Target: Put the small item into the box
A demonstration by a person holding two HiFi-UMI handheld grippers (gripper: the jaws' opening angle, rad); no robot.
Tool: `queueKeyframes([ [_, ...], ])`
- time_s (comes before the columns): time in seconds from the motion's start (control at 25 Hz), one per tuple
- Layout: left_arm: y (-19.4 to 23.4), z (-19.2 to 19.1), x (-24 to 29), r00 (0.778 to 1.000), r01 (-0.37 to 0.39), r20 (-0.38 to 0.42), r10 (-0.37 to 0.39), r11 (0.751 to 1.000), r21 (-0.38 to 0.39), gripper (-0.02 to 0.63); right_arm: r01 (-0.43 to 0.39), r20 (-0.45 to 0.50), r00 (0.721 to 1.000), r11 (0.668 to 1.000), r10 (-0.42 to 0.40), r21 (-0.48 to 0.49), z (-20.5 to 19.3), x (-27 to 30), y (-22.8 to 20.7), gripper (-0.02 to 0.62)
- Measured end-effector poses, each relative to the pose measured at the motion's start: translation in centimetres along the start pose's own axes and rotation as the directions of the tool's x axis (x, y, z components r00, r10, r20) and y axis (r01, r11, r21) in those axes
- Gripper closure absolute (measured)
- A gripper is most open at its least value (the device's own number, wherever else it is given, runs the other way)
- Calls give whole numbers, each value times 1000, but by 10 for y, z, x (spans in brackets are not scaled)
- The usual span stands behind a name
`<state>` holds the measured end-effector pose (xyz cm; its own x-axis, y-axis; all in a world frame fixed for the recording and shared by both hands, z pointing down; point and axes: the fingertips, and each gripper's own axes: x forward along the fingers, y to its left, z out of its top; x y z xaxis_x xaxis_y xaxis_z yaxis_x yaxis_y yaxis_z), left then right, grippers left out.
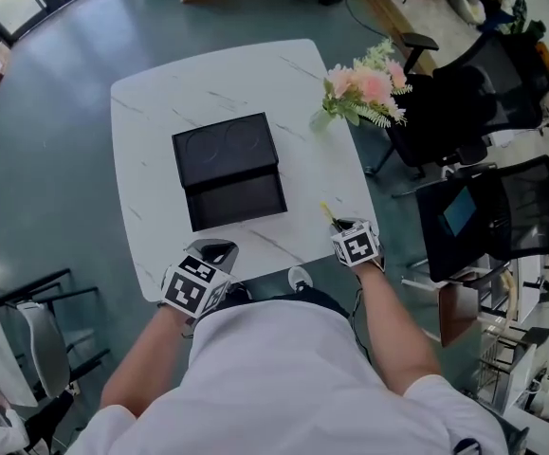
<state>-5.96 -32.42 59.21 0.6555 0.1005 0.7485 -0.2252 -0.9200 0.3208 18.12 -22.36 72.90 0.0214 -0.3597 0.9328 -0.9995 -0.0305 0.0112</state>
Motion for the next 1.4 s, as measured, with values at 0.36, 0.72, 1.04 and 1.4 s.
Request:
queueKeyframes([
  [0.36,37,-3,-29,1000,2,24,-3,1000,20,589,81,17,996,988,-84,132,6,-9,0,517],
  [0.72,69,-19,-49,998,-22,58,24,999,-42,589,36,194,980,999,-41,27,82,-47,43,517],
  [1.04,86,-12,-63,981,-94,153,123,978,-186,589,33,247,966,918,72,-396,161,-64,98,517],
  [1.4,83,-17,-72,956,-178,187,225,954,-241,589,-61,42,986,590,160,-805,186,-3,164,517],
])
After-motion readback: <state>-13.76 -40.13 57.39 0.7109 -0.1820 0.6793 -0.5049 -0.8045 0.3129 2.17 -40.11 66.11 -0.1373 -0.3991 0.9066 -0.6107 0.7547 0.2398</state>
